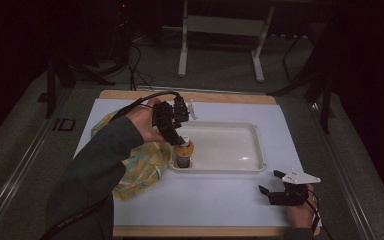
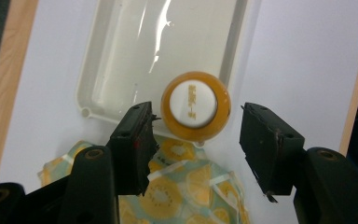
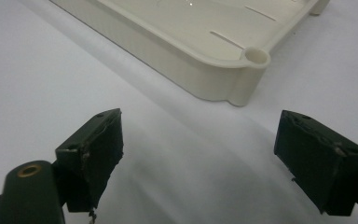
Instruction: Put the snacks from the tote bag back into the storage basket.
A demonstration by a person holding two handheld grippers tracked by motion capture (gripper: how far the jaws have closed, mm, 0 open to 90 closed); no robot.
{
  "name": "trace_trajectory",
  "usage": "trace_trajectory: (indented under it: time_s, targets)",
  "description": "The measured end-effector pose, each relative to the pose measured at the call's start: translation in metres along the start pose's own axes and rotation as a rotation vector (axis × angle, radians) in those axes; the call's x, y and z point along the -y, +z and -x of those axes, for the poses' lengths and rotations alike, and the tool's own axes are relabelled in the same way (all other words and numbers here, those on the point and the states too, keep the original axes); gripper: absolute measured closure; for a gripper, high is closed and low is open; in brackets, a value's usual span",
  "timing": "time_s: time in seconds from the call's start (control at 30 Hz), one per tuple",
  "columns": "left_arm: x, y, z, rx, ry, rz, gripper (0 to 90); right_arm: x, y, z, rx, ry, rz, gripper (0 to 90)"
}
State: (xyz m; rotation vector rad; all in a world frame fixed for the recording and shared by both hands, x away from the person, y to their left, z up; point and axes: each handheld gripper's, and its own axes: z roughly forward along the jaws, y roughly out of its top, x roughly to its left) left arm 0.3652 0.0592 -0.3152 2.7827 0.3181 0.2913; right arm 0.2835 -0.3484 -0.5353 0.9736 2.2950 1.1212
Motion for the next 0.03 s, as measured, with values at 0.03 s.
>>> trace_trajectory:
  time_s: [0.03]
  targets:
    - [0.0055, -0.0049, 0.0018, -0.029, -0.004, 0.021, 44.8, 0.0, -0.0001, 0.0001, 0.0, -0.001, -0.001, 15.1]
